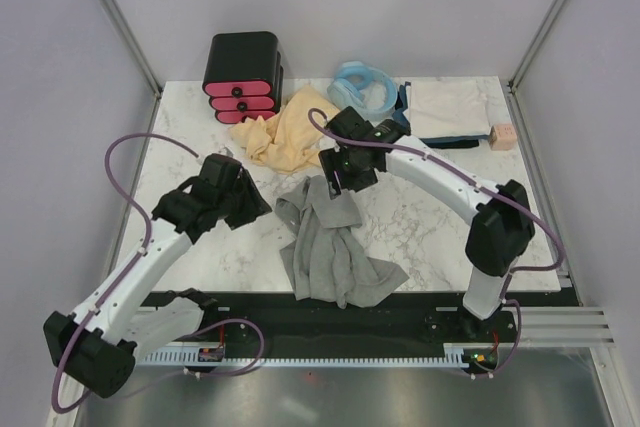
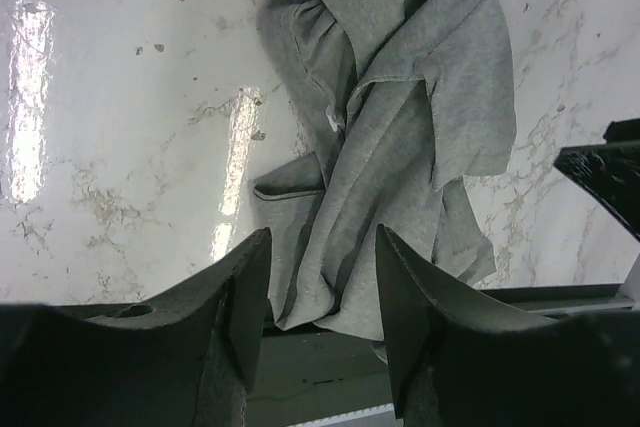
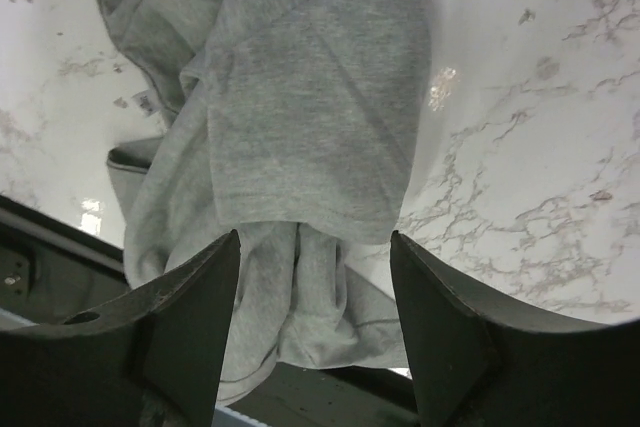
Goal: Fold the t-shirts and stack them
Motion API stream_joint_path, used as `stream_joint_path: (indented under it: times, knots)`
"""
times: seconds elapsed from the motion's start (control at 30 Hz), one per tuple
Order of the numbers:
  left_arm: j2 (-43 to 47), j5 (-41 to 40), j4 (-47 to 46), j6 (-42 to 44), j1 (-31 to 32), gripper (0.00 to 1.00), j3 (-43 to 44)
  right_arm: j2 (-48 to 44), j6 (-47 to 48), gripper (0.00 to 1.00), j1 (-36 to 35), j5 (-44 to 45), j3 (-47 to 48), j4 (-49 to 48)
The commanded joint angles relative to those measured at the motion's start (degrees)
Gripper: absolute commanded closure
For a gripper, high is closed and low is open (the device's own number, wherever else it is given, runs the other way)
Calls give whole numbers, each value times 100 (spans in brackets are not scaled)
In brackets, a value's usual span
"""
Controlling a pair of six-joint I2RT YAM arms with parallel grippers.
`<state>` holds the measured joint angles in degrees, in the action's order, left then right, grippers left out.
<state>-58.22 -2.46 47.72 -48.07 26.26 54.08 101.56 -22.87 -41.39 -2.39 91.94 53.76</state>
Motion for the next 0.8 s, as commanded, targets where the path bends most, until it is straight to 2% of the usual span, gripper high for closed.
stream_joint_path:
  times: [0.0,0.13,0.37,0.47,0.77]
  knots:
    - [557,-220,105,-572,19,47,-223,548,222,30,-150,968,561,671]
    - [618,-62,325,-536,28,47,-162,997,300,30,-361,1258,1027,1039]
    - [689,52,351,-413,28,47,-302,1927,336,30,-1107,1715,2510,1742]
    - [697,114,343,-369,28,47,-355,2253,336,29,-1222,1786,2881,1989]
    - [812,9,352,-290,28,47,-434,2535,398,29,-1302,2190,2619,2034]
